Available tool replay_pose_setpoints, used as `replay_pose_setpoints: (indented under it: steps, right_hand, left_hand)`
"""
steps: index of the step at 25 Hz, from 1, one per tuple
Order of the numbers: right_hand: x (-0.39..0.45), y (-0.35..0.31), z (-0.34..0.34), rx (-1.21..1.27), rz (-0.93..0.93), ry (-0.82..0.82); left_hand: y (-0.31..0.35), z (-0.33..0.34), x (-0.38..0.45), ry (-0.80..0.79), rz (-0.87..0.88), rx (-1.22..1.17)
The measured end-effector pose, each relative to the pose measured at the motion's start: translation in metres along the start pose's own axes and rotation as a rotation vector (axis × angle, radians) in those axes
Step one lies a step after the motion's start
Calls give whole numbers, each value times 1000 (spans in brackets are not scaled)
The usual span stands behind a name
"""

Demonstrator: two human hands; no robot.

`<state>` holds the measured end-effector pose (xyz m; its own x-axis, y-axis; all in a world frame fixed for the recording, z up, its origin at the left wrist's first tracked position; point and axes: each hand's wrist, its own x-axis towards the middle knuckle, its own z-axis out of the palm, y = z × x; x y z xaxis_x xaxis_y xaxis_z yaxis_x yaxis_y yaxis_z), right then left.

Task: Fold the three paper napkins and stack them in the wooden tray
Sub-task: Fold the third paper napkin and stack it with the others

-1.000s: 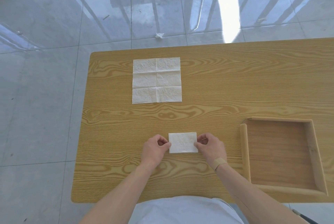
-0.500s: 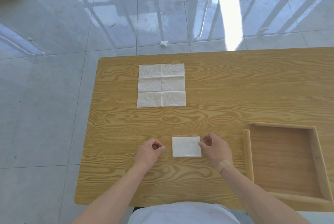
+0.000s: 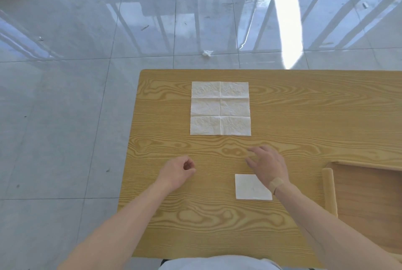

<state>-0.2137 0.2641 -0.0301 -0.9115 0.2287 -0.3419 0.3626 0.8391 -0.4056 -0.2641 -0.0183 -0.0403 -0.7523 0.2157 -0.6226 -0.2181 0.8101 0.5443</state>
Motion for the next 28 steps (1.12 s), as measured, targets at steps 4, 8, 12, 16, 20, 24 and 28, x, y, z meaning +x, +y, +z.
replay_pose_setpoints:
  steps: [4,8,12,16,20,24,28]
  right_hand:
    - [23,-21,6,-52,11,35]
    - [41,-25,7,-66,24,47]
    - [57,-16,7,-158,-76,150]
    - [72,6,15,-193,-253,178]
    - [80,25,24,-202,-345,248]
    - [80,33,30,-145,-406,365]
    - [79,31,28,-173,-553,423]
  left_hand:
    - [-11,-39,29,55,124,190]
    - [-5,-55,55,170,291,302]
    - [2,-49,77,351,472,380]
    - [-9,-36,92,432,616,444]
    - [-18,-33,103,502,707,446]
    - [-16,-31,107,569,786,442]
    - [-17,-28,107,617,905,494]
